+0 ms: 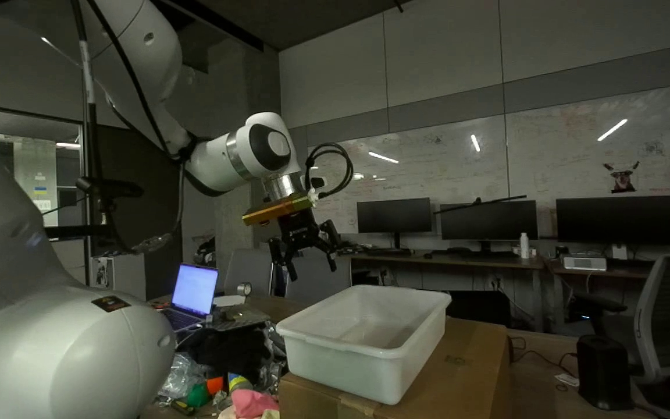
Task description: Remove the clothes from the box and put them on the table
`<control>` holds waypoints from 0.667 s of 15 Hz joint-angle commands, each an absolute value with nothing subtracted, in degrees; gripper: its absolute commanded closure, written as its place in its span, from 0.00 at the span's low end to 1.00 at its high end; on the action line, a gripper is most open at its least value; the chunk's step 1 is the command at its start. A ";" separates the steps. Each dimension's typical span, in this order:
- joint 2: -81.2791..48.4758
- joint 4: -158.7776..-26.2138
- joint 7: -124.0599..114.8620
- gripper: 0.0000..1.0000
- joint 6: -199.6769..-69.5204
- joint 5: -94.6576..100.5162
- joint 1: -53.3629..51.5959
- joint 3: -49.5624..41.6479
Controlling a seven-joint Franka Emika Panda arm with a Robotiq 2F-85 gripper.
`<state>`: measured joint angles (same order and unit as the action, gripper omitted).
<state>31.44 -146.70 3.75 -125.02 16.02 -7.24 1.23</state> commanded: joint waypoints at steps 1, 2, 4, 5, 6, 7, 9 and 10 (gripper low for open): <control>36.94 -153.73 3.08 0.00 -136.07 12.80 -5.14 -0.57; 37.31 -155.08 2.91 0.00 -139.35 12.03 -4.68 -0.97; 37.63 -156.98 3.13 0.00 -144.12 10.84 -3.86 -1.37; 37.61 -157.79 3.27 0.00 -146.28 10.11 -3.63 -1.54; 37.58 -158.43 3.53 0.00 -148.09 9.42 -3.52 -1.72; 37.53 -159.09 3.83 0.00 -150.07 8.87 -3.48 -1.95; 35.80 -157.49 4.20 0.00 -147.77 8.87 -2.90 -0.77; 35.78 -157.56 4.31 0.00 -148.57 8.47 -2.93 -0.92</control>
